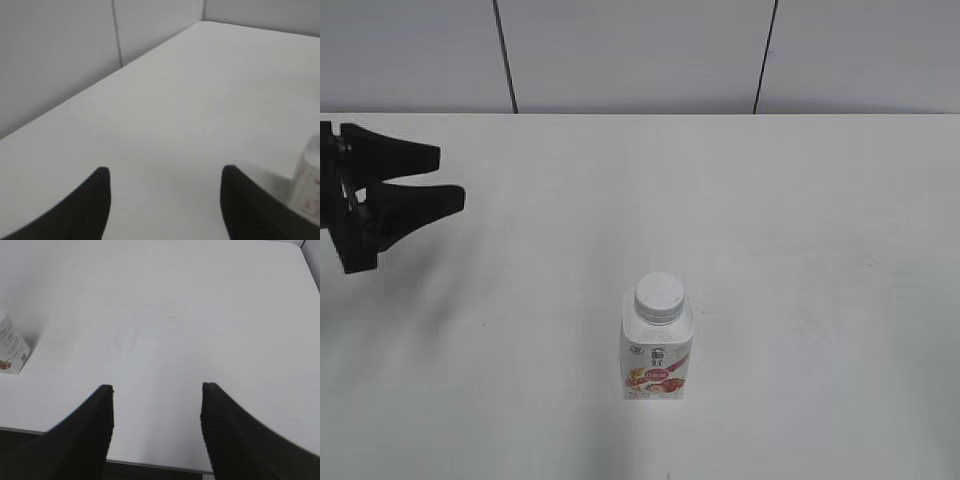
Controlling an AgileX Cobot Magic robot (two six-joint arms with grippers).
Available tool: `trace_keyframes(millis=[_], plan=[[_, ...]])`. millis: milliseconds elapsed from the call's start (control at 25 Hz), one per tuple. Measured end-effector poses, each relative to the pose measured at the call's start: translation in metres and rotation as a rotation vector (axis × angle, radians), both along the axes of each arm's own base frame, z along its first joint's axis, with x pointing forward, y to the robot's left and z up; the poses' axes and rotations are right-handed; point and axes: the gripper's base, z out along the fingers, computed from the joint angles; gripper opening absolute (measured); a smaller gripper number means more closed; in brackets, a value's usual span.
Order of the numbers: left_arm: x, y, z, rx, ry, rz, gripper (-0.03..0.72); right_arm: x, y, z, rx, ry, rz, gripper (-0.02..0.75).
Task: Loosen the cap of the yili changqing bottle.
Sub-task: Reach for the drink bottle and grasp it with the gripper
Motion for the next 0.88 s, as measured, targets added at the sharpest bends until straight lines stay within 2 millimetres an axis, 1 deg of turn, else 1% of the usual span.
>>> trace_keyframes(millis=[120, 240, 320, 440, 480, 560, 720, 880], plan=[[-0.001, 0.01, -0.014, -0.006, 0.05, -0.047, 0.433, 0.0, 0.0, 0.0, 0.0, 0.0, 0.0, 0.448], [0.0, 0.013, -0.026, 0.016, 0.055, -0.066, 0.449, 0.0, 0.0, 0.0, 0.0, 0.0, 0.0, 0.448], [0.001, 0.013, -0.032, 0.03, 0.036, -0.086, 0.493, 0.0, 0.0, 0.0, 0.0, 0.0, 0.0, 0.448], [0.0, 0.01, -0.042, 0.013, 0.031, -0.159, 0.591, 0.0, 0.0, 0.0, 0.0, 0.0, 0.0, 0.448], [-0.001, 0.009, -0.045, 0.002, 0.036, -0.189, 0.616, 0.0, 0.0, 0.0, 0.0, 0.0, 0.0, 0.448], [0.0, 0.005, -0.057, -0.003, 0.065, -0.256, 0.638, 0.0, 0.0, 0.0, 0.0, 0.0, 0.0, 0.448], [0.011, -0.004, -0.084, 0.009, 0.115, -0.361, 0.642, 0.0, 0.0, 0.0, 0.0, 0.0, 0.0, 0.448], [0.028, -0.027, -0.102, 0.019, 0.12, -0.463, 0.636, 0.0, 0.0, 0.0, 0.0, 0.0, 0.0, 0.448]])
